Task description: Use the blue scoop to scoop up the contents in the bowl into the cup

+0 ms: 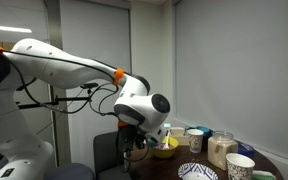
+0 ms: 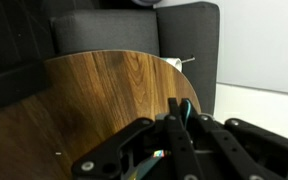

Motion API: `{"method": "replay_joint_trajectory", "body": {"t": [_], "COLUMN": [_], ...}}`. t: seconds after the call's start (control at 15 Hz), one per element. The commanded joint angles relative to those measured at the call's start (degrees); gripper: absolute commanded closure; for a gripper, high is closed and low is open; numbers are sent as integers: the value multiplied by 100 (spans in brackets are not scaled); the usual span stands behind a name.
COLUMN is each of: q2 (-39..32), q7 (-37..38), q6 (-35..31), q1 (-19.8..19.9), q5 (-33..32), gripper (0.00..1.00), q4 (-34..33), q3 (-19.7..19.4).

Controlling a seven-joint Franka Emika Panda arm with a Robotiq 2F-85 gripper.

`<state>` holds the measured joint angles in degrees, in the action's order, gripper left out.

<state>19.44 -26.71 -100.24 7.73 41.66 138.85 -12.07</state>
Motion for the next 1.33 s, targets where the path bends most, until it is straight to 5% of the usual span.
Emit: {"method": "replay_joint_trajectory", "body": {"t": [0.0, 0.27, 0.4, 0.67, 1.27], "q2": [-266, -392, -255, -257, -2000], "q7": [-65, -762, -599, -793, -1927], "q6": [1250, 2114, 1849, 1851, 3164], "q1": [46, -29, 40, 39, 44], "q5": [-1019, -1827, -1554, -1552, -1622], "gripper": [98, 98, 92, 98, 98], "q4": [-889, -1451, -1215, -1276, -3291], "q3": [-172, -313, -292, -308, -314]}}
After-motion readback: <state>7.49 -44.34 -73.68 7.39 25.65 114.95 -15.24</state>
